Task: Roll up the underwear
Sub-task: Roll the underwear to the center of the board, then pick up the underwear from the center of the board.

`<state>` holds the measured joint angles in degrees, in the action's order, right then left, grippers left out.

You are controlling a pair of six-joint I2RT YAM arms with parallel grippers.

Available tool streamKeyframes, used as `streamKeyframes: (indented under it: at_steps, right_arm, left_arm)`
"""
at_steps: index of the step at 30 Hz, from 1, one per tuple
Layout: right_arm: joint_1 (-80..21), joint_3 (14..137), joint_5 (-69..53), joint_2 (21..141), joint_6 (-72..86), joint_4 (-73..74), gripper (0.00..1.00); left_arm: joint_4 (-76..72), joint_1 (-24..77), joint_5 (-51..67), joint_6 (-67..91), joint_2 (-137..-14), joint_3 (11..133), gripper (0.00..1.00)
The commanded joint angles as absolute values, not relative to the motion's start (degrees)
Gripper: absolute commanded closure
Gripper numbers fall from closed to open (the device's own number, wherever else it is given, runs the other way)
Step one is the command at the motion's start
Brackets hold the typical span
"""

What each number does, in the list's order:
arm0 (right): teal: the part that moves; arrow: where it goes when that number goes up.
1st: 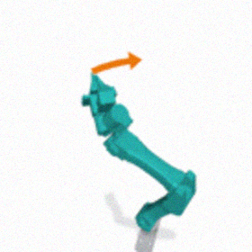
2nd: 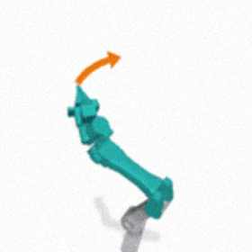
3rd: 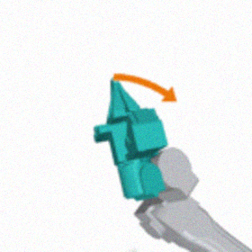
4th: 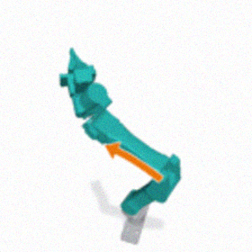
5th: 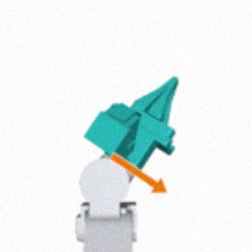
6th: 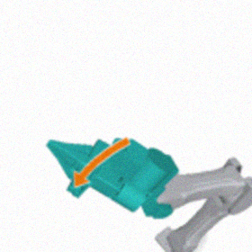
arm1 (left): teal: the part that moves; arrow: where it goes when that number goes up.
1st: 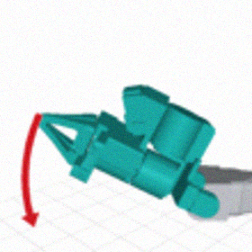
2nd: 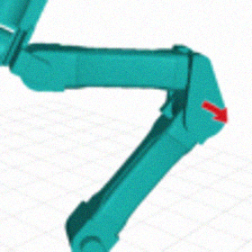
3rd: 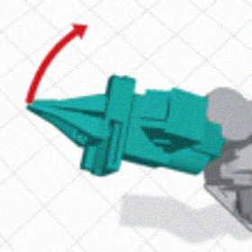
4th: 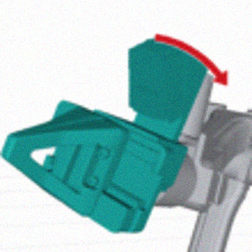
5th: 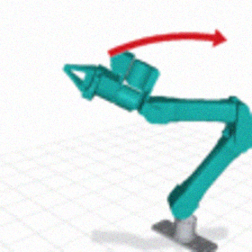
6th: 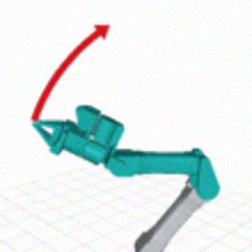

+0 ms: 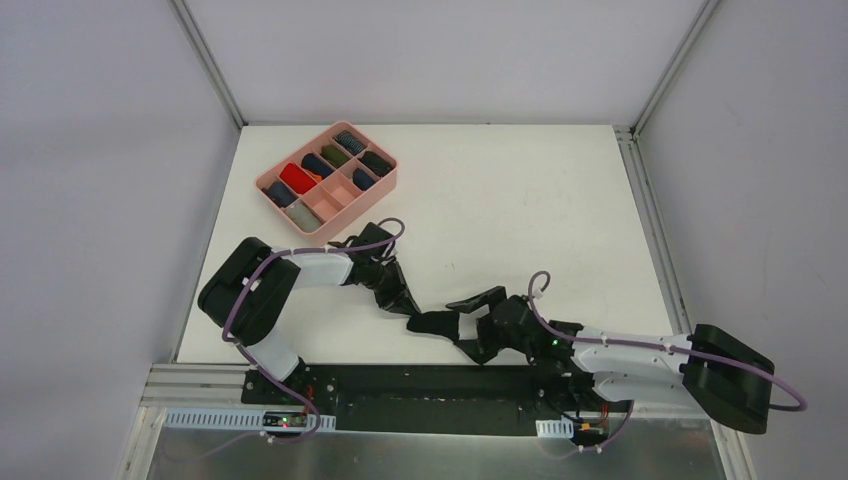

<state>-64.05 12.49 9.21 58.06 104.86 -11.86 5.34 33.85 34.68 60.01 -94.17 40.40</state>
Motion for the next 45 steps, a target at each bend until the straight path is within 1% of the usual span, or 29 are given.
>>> streamKeyframes:
  at_steps: [1, 9, 14, 21, 23, 27, 31, 32, 35, 38, 39, 41, 43, 45]
  right_arm:
    - [-63.79, 11.15, 10.69, 60.17, 120.04, -17.39, 0.07]
    - [-63.0, 10.99, 10.03, 65.06, 120.13, -22.16, 0.22]
    - [-62.88, 11.45, 8.89, 69.15, 120.4, -25.56, 0.28]
    - [-62.82, 10.53, 9.49, 72.27, 121.3, -27.6, 0.48]
    - [-62.84, 10.23, 9.64, 72.7, 121.22, -27.6, 0.57]
    - [-62.84, 10.04, 9.68, 73.6, 120.58, -27.53, 0.69]
    - [-62.84, 10.55, 9.16, 73.99, 119.7, -26.32, 0.79]
    - [-62.84, 10.73, 9.03, 73.94, 119.42, -25.83, 0.79]
    - [-62.78, 11.14, 8.98, 73.74, 119.0, -25.26, 0.8]
    - [-62.8, 11.48, 8.85, 73.98, 118.83, -24.96, 0.79]
    - [-62.84, 11.7, 8.7, 74.15, 118.76, -24.96, 0.79]
    - [-62.79, 11.86, 8.41, 74.6, 118.64, -24.96, 0.8]
    - [-62.75, 12.06, 8.13, 74.99, 118.57, -25.26, 0.8]
    - [-62.73, 12.25, 7.85, 75.46, 118.41, -25.6, 0.8]
  left_arm:
    - [7.82, 34.54, 33.32, 58.03, -93.62, 40.1, 0.91]
    - [7.81, 34.56, 33.33, 57.94, -93.21, 39.72, 0.91]
    - [7.82, 34.54, 33.34, 57.84, -92.85, 39.58, 0.91]
    - [8.52, 34.54, 33.35, 57.07, -91.62, 39.46, 0.91]
    - [9.75, 34.55, 32.99, 56.26, -91.07, 39.83, 0.9]
    - [14.51, 34.58, 31.74, 52.46, -89.1, 41.83, 0.85]
    - [22.2, 34.54, 27.95, 44.54, -84.48, 46.42, 0.75]
    - [23.59, 34.58, 26.77, 42.92, -82.74, 47.34, 0.71]
    - [26.95, 34.54, 22.67, 37.63, -77.45, 50.32, 0.58]
    - [27.51, 35.21, 19.26, 33.35, -72.11, 51.72, 0.38]
    - [27.51, 36.19, 17.95, 31.59, -70.47, 52.07, 0.33]
    - [27.51, 39.81, 13.27, 27.33, -66.42, 52.68, 0.25]
    - [27.52, 45.08, 8.25, 23.29, -64.15, 53.07, 0.2]
    - [27.47, 49.12, 4.74, 19.28, -63.31, 53.27, 0.17]
